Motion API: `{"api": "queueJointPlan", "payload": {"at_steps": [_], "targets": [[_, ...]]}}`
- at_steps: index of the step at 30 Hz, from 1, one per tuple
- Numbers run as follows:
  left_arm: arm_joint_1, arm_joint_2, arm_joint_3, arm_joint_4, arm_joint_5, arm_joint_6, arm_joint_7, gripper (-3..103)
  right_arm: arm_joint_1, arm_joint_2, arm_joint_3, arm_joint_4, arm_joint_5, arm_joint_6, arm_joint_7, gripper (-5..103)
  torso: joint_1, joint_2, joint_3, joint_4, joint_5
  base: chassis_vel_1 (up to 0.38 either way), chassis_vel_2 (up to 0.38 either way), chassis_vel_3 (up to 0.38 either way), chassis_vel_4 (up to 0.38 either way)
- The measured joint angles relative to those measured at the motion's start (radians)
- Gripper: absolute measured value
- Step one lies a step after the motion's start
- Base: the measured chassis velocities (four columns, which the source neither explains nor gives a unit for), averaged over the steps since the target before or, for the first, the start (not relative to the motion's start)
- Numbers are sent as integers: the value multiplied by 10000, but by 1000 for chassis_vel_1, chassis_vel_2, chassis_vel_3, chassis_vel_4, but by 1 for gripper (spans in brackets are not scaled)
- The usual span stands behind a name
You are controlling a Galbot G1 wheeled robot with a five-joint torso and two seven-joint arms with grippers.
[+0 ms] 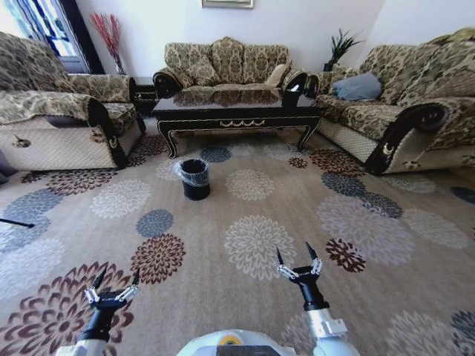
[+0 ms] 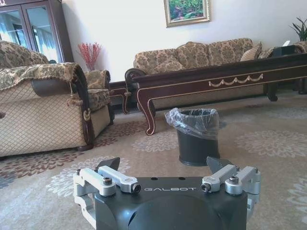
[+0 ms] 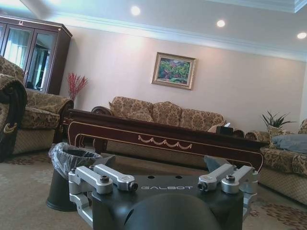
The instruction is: Move to the front of the table and pick up the trash from the floor, then place it into the trash bin.
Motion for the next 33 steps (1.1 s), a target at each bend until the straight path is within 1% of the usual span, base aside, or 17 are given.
{"api": "queueJointPlan", "payload": {"at_steps": [33], "targets": [[0, 0, 0, 0, 0, 0, 0, 100, 0, 0, 0, 0, 0, 0, 0, 100, 0, 0, -1, 0, 0, 98, -97, -98, 104]]}}
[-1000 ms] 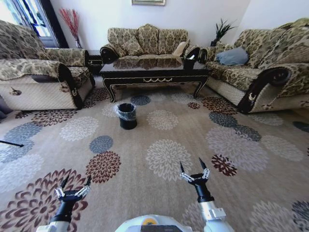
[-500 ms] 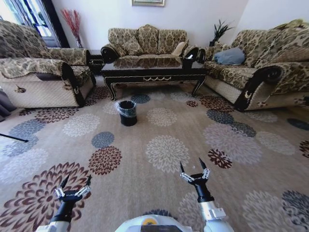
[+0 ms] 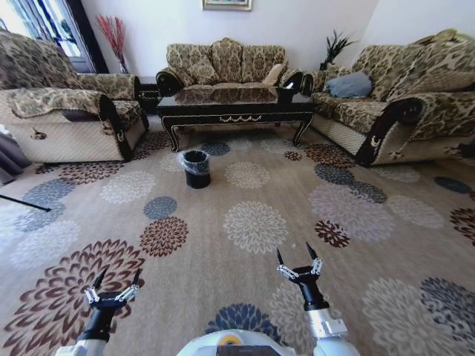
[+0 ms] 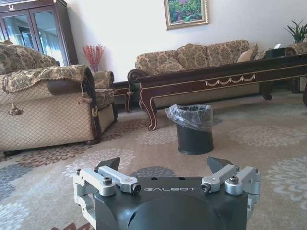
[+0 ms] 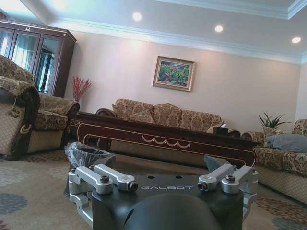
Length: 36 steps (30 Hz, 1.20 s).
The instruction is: Move to the front of the table and pick up the trash from the floor, then place it into the trash bin.
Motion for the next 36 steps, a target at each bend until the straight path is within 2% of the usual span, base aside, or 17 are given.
{"api": "queueJointPlan", "payload": {"at_steps": [36], "targets": [[0, 0, 0, 0, 0, 0, 0, 100, 0, 0, 0, 0, 0, 0, 0, 100, 0, 0, 1, -1, 1, -2, -20, 3, 24]]}}
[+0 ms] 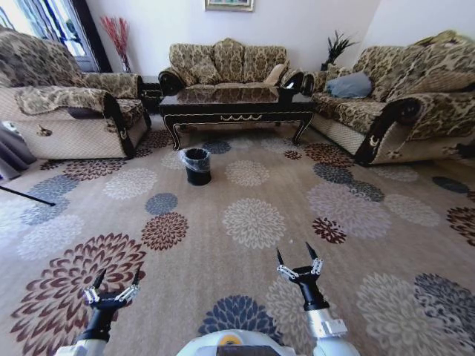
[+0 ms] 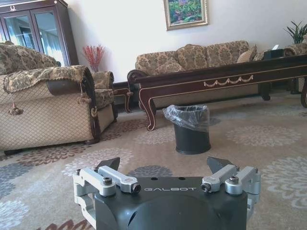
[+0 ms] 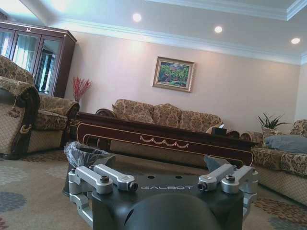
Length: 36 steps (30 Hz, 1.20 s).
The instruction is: Move to the front of the table and pick up the trash from the floor, then place it into the trash bin.
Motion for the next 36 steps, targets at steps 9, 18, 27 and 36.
{"api": "queueJointPlan", "payload": {"at_steps": [9, 18, 27, 36], "targets": [[-1, 0, 0, 0, 0, 1, 0, 100, 0, 0, 0, 0, 0, 0, 0, 100, 0, 0, 0, 0, -1, 0, 0, 0, 0], [0, 0, 0, 0, 0, 1, 0, 100, 0, 0, 0, 0, 0, 0, 0, 100, 0, 0, 0, 0, -1, 0, 0, 0, 0], [0, 1, 0, 0, 0, 1, 0, 100, 0, 0, 0, 0, 0, 0, 0, 100, 0, 0, 0, 0, -1, 0, 0, 0, 0], [0, 0, 0, 0, 1, 0, 0, 100, 0, 0, 0, 0, 0, 0, 0, 100, 0, 0, -1, 1, -1, 0, 0, 0, 0]]}}
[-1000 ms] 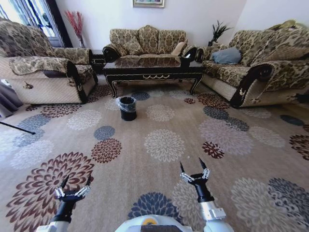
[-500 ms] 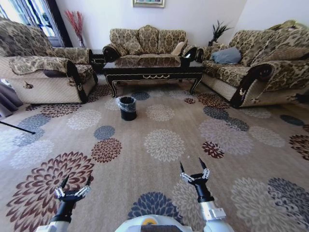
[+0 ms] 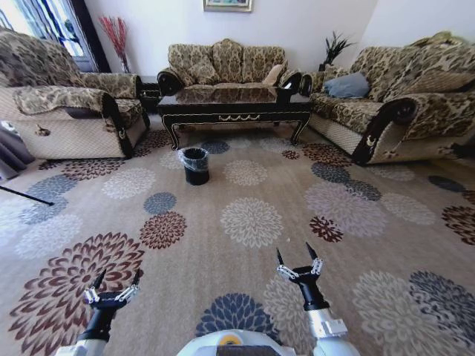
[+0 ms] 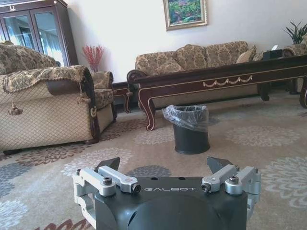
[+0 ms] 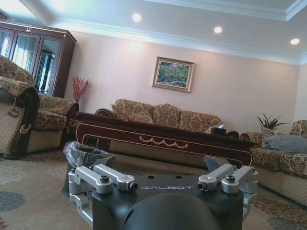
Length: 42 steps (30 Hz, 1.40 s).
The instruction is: Move to the front of the table and pick up the trash from the floor, then place it into the trash bin.
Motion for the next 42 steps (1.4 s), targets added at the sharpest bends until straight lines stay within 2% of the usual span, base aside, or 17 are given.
{"api": "queueJointPlan", "payload": {"at_steps": [18, 42], "targets": [[-2, 2, 0, 0, -1, 1, 0, 100, 5, 1, 0, 0, 0, 0, 0, 100, 4, -1, 6, 1, 0, -148, 135, 149, -137], [1, -1, 0, 0, -1, 1, 0, 100, -2, 0, 0, 0, -1, 0, 0, 100, -2, 0, -2, 0, 0, 70, -68, -77, 66]]}}
